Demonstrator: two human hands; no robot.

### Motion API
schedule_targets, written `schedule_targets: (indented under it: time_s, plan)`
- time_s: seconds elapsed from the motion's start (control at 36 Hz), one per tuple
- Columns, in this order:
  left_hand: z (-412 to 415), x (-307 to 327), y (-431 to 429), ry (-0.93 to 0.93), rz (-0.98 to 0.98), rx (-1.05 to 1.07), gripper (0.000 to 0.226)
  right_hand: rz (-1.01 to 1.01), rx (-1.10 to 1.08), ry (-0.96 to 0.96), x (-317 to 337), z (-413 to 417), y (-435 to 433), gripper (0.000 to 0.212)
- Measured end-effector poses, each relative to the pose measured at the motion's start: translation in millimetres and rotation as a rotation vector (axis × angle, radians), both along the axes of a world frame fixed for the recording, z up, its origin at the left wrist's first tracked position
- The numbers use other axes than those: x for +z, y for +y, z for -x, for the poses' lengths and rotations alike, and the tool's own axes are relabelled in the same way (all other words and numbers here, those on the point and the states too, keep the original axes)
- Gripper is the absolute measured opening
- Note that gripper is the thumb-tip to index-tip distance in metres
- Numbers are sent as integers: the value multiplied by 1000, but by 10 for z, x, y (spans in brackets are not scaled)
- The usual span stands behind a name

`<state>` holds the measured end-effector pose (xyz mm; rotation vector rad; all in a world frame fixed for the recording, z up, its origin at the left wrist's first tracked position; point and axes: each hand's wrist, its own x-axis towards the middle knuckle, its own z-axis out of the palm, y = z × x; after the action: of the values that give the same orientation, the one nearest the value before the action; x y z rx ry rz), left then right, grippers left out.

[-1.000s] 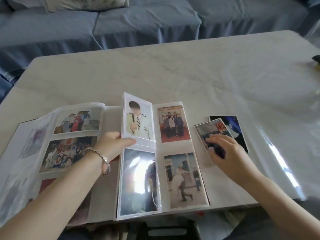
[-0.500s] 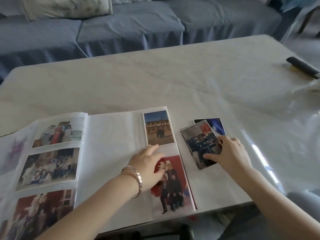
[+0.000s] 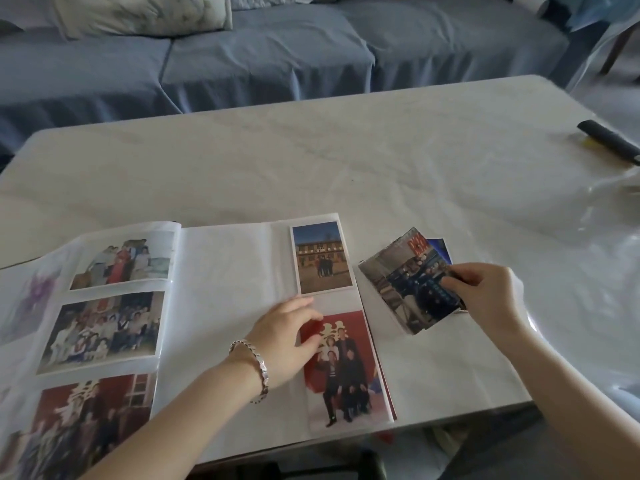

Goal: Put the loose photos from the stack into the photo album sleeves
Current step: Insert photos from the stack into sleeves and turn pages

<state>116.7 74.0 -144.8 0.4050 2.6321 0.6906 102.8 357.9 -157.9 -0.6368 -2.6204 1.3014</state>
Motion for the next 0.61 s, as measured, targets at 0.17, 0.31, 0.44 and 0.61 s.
schedule_targets:
  time_s: [0.17,0.31,0.44,0.61]
  plan:
    - [51,53,59,32,-156,132,39,56,58,53,165,30,38,9]
    - [107,264,132,-47,-528,323,66,223,321,106,512,35,-231,39]
    - [103,395,80,-141,-732,423,18,197,542,62,688,-8,-598,36]
    - [81,416,-123,-84,-833,643,10,602,463,-56,584,0,-903,25]
